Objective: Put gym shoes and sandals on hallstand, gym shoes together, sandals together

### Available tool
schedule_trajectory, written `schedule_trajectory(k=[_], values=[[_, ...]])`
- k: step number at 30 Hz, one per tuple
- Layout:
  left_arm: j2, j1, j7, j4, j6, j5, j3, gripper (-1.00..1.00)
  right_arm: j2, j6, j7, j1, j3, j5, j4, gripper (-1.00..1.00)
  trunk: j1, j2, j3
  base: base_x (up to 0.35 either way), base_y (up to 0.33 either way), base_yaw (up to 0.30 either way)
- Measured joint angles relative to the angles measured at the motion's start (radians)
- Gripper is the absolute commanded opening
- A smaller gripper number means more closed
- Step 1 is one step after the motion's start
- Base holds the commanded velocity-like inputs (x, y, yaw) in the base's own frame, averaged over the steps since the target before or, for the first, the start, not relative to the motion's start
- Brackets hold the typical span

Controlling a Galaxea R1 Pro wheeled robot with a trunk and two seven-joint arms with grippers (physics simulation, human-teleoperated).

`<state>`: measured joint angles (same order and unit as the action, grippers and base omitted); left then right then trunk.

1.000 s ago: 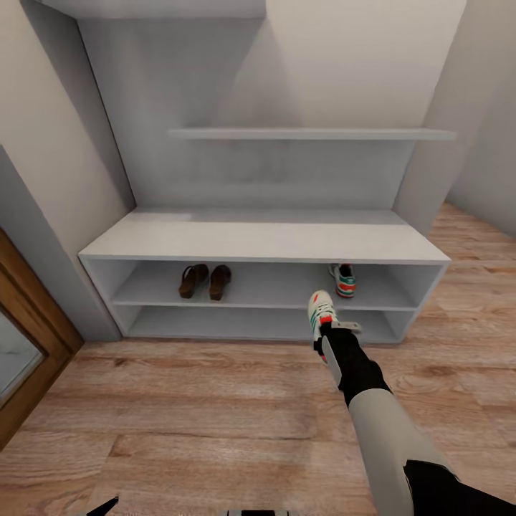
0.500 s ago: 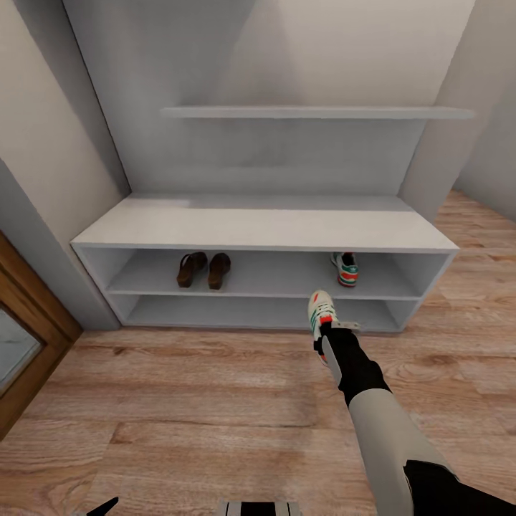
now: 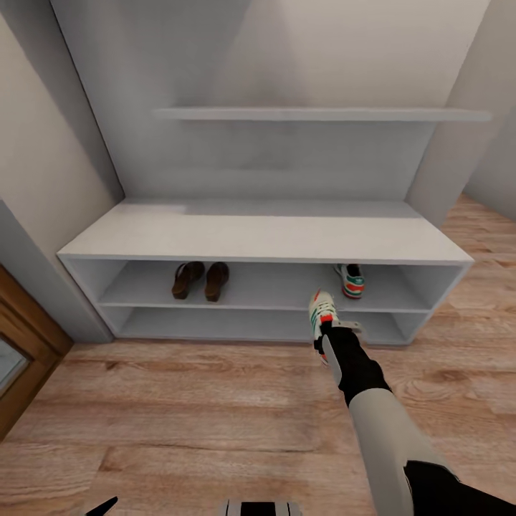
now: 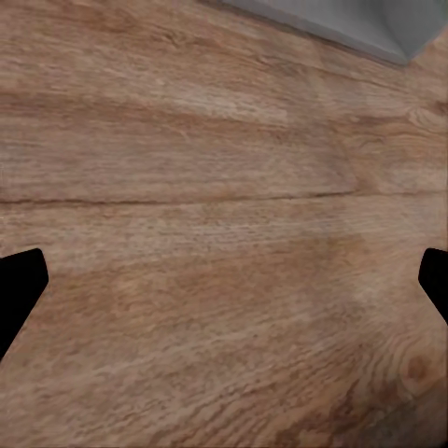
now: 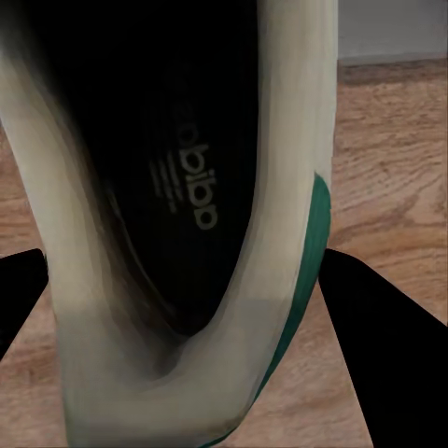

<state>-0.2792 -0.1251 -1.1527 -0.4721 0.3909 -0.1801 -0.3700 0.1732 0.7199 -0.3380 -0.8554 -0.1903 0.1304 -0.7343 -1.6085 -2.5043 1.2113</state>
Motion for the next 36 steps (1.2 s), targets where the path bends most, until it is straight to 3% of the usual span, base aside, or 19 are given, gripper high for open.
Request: schedule_trajectory(k=[6, 15, 36], values=[[0.001, 0.0, 0.0, 0.0, 0.0, 0.0, 0.001, 1.0, 0.0, 0.0, -0.002, 0.0, -0.001, 0.002, -0.088, -1.0, -0.001, 0.0, 0.0, 0.089, 0.0, 0.0], [0.0, 0.0, -0.001, 0.001, 0.0, 0.0, 0.001, 1.0, 0.0, 0.0, -0.002, 0.0, -0.002, 0.002, -0.09, -1.0, 0.0, 0.0, 0.0, 0.037, 0.0, 0.0], [0.0, 0.0, 0.0, 0.003, 0.0, -0.001, 0.001, 1.0, 0.0, 0.0, -0.001, 0.0, -0.001, 0.001, -0.089, -1.0, 0.0, 0.0, 0.0, 0.188, 0.0, 0.0]])
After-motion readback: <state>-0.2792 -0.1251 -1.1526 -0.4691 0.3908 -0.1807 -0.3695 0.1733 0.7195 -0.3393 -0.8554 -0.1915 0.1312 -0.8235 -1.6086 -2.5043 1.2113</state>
